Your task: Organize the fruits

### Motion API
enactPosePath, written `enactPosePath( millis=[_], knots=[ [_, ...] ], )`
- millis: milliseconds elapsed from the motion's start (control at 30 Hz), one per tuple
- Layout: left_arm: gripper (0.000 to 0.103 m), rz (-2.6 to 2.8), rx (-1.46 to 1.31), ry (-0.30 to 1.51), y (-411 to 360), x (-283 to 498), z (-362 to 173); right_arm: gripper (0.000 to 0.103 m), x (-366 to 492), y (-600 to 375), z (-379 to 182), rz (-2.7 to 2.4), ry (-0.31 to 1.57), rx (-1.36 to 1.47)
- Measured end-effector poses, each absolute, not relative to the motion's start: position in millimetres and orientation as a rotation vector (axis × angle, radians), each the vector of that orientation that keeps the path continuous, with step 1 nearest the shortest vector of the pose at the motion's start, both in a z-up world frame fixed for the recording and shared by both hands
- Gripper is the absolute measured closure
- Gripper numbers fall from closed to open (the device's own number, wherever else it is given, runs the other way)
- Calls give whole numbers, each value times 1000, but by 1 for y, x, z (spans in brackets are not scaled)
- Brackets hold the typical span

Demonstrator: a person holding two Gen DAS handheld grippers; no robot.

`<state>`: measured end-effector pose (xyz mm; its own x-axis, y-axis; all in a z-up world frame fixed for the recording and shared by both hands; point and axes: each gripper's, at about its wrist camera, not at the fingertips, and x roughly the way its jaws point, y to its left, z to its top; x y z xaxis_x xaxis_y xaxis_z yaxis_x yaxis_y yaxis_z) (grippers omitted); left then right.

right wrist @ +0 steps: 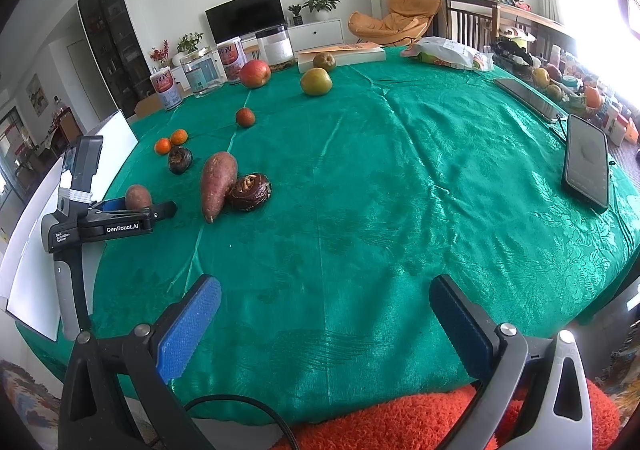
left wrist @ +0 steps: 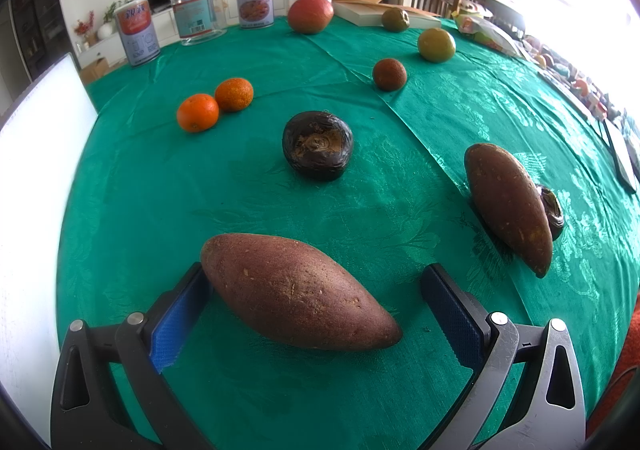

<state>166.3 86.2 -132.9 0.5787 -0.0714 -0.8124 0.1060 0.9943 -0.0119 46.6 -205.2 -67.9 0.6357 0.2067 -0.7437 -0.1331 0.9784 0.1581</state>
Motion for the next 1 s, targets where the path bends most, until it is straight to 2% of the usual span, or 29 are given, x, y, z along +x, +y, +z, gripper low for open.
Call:
enactPosePath(
  millis=[1000],
  knots=[
    [0, -103, 38, 948, 86, 166, -133, 0, 52, -210, -72, 243, 883, 146]
  ],
)
